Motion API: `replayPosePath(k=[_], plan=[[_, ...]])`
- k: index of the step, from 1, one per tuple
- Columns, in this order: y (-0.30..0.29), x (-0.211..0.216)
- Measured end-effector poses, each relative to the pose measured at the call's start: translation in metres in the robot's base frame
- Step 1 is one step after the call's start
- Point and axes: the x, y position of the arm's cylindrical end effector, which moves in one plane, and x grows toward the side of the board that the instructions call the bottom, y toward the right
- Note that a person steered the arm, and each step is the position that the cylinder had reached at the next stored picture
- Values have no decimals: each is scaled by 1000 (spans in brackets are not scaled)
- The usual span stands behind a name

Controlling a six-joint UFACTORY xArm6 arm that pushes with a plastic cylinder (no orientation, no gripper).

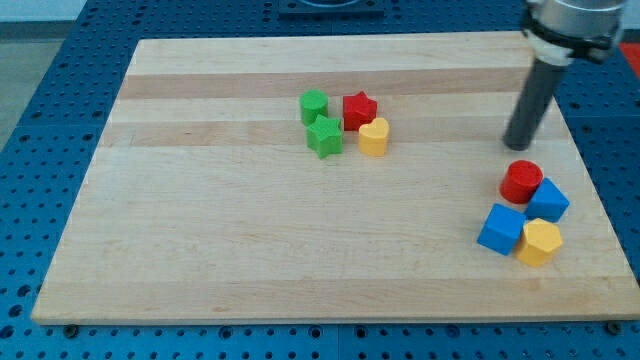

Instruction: Slide the red circle to the bottom left of the heart

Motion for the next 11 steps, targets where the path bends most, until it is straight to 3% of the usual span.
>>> replayPosePath(k=[2,4,6,8,11], plan=[[43,65],[29,102],[-19,102],[29,101],[3,66]])
